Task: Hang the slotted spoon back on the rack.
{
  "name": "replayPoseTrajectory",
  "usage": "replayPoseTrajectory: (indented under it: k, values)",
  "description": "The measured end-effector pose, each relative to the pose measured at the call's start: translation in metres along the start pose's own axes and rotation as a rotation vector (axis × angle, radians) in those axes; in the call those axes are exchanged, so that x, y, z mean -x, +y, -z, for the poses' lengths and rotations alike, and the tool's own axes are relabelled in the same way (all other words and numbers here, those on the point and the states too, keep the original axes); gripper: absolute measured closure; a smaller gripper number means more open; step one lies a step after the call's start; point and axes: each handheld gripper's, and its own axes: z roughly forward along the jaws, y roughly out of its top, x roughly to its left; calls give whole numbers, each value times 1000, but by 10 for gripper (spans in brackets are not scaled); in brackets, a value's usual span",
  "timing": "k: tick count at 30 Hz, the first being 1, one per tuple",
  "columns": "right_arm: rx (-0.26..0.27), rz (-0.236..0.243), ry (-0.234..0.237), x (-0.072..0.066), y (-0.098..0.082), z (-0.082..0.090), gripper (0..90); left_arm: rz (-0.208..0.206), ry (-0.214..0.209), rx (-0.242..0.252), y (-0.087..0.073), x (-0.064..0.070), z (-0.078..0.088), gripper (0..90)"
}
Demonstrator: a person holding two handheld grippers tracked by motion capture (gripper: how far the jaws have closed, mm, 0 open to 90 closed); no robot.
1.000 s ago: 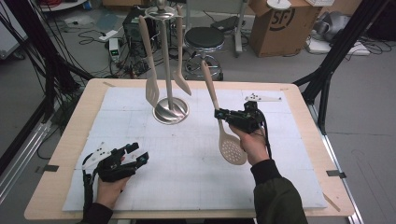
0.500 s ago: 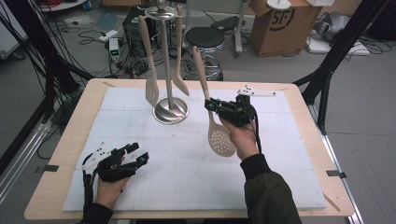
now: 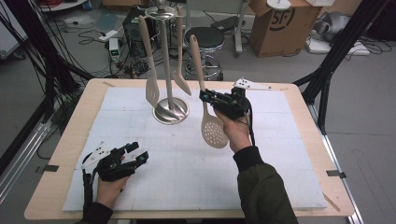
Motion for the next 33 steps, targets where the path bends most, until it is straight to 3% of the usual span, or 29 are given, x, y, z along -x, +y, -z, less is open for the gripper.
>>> replayPoseTrajectory:
  k: [7, 16, 31, 33]
  values:
    - [17, 34, 42, -19, 11, -14, 781, -3, -2, -1, 0, 0, 0, 326]
    - [23, 63, 47, -36, 25, -32, 781, -1, -5, 4, 0, 0, 0, 326]
    - [3, 80, 12, -45, 32, -47, 781, -1, -9, 5, 0, 0, 0, 326]
    - [-1, 84, -9, -46, 32, -47, 781, -1, -9, 5, 0, 0, 0, 326]
